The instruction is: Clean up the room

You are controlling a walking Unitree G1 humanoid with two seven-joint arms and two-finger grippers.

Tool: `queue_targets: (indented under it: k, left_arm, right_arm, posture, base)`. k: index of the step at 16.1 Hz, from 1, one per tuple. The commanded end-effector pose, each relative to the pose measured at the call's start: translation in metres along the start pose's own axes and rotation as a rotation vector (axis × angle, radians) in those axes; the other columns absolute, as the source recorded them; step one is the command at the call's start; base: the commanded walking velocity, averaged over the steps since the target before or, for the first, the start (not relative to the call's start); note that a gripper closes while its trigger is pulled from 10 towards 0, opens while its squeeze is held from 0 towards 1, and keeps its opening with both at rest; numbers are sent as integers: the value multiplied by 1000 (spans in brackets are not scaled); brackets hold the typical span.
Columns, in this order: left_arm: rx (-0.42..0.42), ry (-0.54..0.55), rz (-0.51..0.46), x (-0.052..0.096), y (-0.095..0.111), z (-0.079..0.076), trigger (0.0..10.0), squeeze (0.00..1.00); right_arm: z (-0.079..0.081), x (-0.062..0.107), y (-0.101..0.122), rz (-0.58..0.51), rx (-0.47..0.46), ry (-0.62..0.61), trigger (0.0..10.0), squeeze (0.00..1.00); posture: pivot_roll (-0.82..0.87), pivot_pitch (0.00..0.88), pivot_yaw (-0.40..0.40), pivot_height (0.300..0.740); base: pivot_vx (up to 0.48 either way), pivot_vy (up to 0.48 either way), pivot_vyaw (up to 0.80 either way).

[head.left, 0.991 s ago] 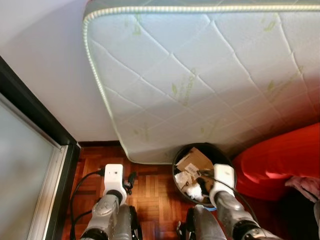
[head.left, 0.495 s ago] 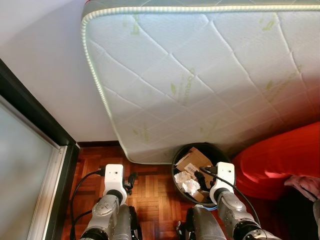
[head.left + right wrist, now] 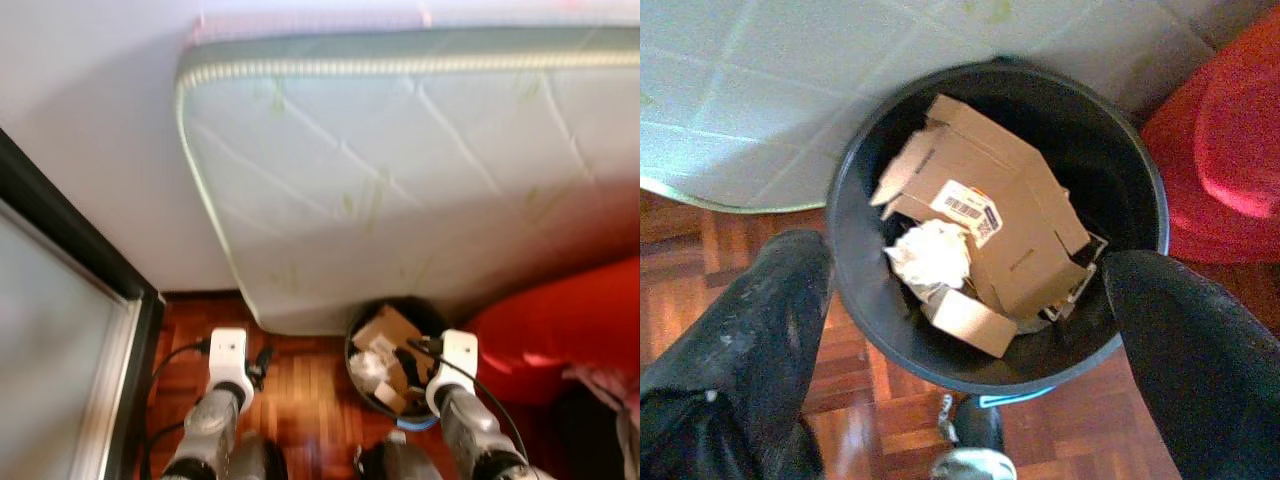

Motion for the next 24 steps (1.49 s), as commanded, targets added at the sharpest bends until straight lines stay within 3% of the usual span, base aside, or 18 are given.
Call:
queue_targets:
  k: [1, 4, 8, 9, 11, 16, 18, 20, 24]
  left_arm:
    - [12, 4, 64, 6, -19, 0, 10000, 0]
    - [18, 12, 84, 8, -24, 2, 10000, 0]
    - [65, 48, 179, 18, -50, 10, 10000, 0]
    - [83, 57, 245, 25, -65, 13, 10000, 0]
    - [56, 67, 341, 38, -88, 20, 10000, 0]
    - [42, 112, 471, 62, -121, 35, 10000, 0]
    - [48, 124, 489, 67, -127, 37, 10000, 0]
    - [22, 105, 506, 70, -131, 35, 10000, 0]
    - [-9, 93, 547, 76, -139, 36, 10000, 0]
  right_arm:
    - [-3, 1, -10, 35, 4, -12, 10000, 0]
    - [-6, 2, -14, 55, 23, -20, 10000, 0]
    - [-14, 7, -32, 110, 62, -20, 10000, 0]
    - [-17, 10, -42, 142, 93, -10, 10000, 0]
    - [-17, 13, -51, 158, 55, 7, 10000, 0]
    - [-32, 20, -66, 202, 61, -34, 10000, 0]
    - [-28, 19, -66, 214, 67, -41, 10000, 0]
    - [-36, 25, -80, 253, 133, -58, 10000, 0]
    - [-36, 26, -84, 266, 134, -74, 10000, 0]
  posture:
    - [-52, 217, -32, 740]
    - [-49, 213, -36, 740]
    - [-44, 199, -37, 740]
    - [-38, 191, -36, 740]
    - [-38, 179, -33, 740]
    - [-35, 144, -26, 740]
    - [-33, 130, -25, 740]
    - [-33, 118, -26, 740]
    - [-60, 125, -7, 740]
  base:
    - [0, 0, 0]
    - [0, 0, 0]
    - [0, 0, 0]
    - [0, 0, 0]
    - [0, 0, 0]
    - [0, 0, 0]
    - [0, 0, 0]
    - [0, 0, 0]
    - [0, 0, 0]
Point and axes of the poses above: a point about 5 cm out from each wrist's last joint towards the gripper, its own x axis pointing back from the gripper into the wrist, its own y axis along the axis of the wrist's last joint, z = x × y, the point moved 6 cm from there along -x, pointing out of the wrist towards the gripper, and after that the axes turned 4 degrees about -x, right-handed, at the moved point
